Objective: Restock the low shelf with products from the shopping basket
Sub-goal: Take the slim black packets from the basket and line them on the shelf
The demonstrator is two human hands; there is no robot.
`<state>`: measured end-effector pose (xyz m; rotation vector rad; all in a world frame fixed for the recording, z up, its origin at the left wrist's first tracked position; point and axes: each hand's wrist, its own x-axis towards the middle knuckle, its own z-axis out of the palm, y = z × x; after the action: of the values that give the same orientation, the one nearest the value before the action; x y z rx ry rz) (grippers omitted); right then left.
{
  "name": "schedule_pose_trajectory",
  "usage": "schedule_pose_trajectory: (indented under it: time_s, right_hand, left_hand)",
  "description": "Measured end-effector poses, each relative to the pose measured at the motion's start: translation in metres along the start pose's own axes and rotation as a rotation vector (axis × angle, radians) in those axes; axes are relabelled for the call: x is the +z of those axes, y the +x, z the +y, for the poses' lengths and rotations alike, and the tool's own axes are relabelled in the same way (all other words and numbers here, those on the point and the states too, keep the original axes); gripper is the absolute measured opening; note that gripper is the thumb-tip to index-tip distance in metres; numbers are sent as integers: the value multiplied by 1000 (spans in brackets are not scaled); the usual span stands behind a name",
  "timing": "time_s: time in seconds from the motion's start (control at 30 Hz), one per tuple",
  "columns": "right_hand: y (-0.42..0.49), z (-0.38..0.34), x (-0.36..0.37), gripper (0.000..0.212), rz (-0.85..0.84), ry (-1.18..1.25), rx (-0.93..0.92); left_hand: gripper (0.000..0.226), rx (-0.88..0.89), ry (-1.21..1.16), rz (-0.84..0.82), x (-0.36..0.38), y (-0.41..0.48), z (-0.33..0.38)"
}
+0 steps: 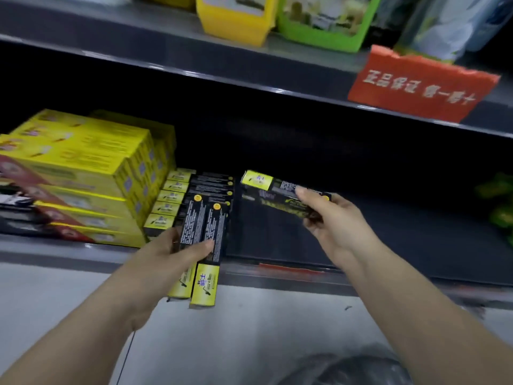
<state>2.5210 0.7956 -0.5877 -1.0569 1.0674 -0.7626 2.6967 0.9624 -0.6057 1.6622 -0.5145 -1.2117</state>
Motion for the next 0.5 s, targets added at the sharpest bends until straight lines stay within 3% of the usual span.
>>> schedule_pose_trajectory:
  time_s: [0.23, 0.33, 0.5]
  right_hand:
    - [62, 13, 68, 21, -17, -276, -188]
    - [90, 13, 95, 26, -21, -494, -309]
    - [123, 28, 122, 35, -192, -721, -201]
  left_hand:
    - [15, 53, -86, 75, -14, 11, -20]
    - [24, 84, -103, 108, -18, 20, -16]
    - [27, 85, -143, 142, -25, 28, -19]
